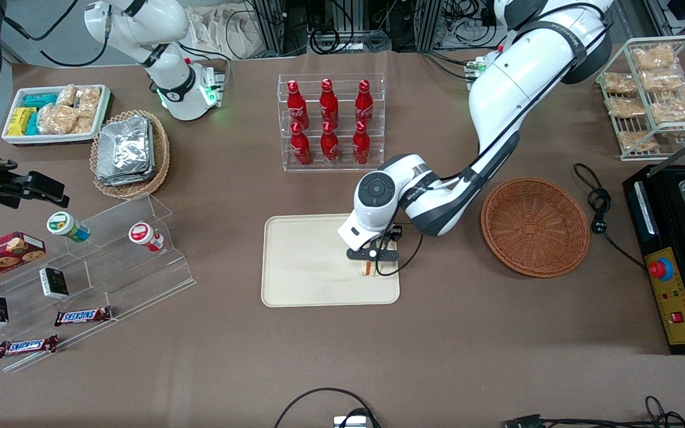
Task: Place sandwich from basket to tray
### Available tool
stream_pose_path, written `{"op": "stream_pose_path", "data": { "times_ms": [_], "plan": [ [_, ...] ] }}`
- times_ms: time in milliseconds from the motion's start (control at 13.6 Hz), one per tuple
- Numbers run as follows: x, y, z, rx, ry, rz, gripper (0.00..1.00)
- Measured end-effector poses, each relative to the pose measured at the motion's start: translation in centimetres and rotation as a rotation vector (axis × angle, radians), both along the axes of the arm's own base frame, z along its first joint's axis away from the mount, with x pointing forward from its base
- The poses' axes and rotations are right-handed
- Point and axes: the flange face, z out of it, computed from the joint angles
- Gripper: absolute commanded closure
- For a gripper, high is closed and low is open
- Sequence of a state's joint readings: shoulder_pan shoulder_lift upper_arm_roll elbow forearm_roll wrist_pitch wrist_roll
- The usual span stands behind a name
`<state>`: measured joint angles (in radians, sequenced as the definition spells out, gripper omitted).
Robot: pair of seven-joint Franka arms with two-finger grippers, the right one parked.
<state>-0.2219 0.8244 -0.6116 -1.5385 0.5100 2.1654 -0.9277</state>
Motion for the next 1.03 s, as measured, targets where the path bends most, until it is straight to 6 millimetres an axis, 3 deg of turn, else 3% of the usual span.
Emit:
{"op": "stream_pose_path", "data": {
  "times_ms": [588, 808, 1028],
  "plan": [
    [3.1, 0.7, 2.8, -0.033, -0.053, 0.089, 0.00],
    [5.3, 1.8, 5.5, -0.003, -0.061, 0.142, 0.00],
    [7.1, 3.2, 10.6, 0.042, -0.082, 0.218, 0.00]
  ]
}}
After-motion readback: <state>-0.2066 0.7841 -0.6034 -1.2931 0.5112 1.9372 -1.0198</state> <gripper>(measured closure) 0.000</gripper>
